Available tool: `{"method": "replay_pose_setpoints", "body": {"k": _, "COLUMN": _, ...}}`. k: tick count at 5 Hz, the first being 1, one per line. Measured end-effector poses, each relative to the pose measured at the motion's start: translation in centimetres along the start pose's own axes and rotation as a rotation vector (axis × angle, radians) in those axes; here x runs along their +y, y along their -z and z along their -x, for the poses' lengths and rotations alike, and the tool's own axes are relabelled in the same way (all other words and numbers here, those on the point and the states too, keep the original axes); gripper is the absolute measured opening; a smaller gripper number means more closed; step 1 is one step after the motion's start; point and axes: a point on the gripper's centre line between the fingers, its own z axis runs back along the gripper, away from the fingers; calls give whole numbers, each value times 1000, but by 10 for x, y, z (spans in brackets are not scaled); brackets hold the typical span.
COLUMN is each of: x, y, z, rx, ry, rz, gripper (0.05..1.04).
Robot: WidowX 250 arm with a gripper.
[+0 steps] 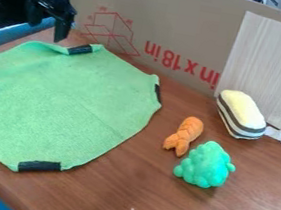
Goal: Fold the cloth top left to bottom right
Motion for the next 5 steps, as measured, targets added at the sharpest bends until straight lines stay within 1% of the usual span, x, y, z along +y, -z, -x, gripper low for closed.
{"method": "replay_pose_setpoints", "body": {"k": 1, "x": -7, "y": 11, "z": -12, "rx": 8, "ry": 14, "rz": -17, "gripper": 1001}}
{"method": "replay_pose_setpoints", "body": {"k": 2, "x": -11, "y": 15, "z": -22, "rx": 8, "ry": 27, "rz": -23, "gripper": 1001}}
{"method": "replay_pose_setpoints", "body": {"k": 3, "x": -16, "y": 22, "z": -30, "rx": 27, "ry": 35, "rz": -20, "gripper": 1001}}
{"method": "replay_pose_setpoints", "body": {"k": 4, "x": -26, "y": 31, "z": -36, "rx": 51, "ry": 53, "rz": -29, "gripper": 1001}}
{"method": "replay_pose_setpoints", "body": {"k": 5, "x": -31, "y": 42, "z": -38, "rx": 84, "ry": 62, "rz": -40, "gripper": 935}}
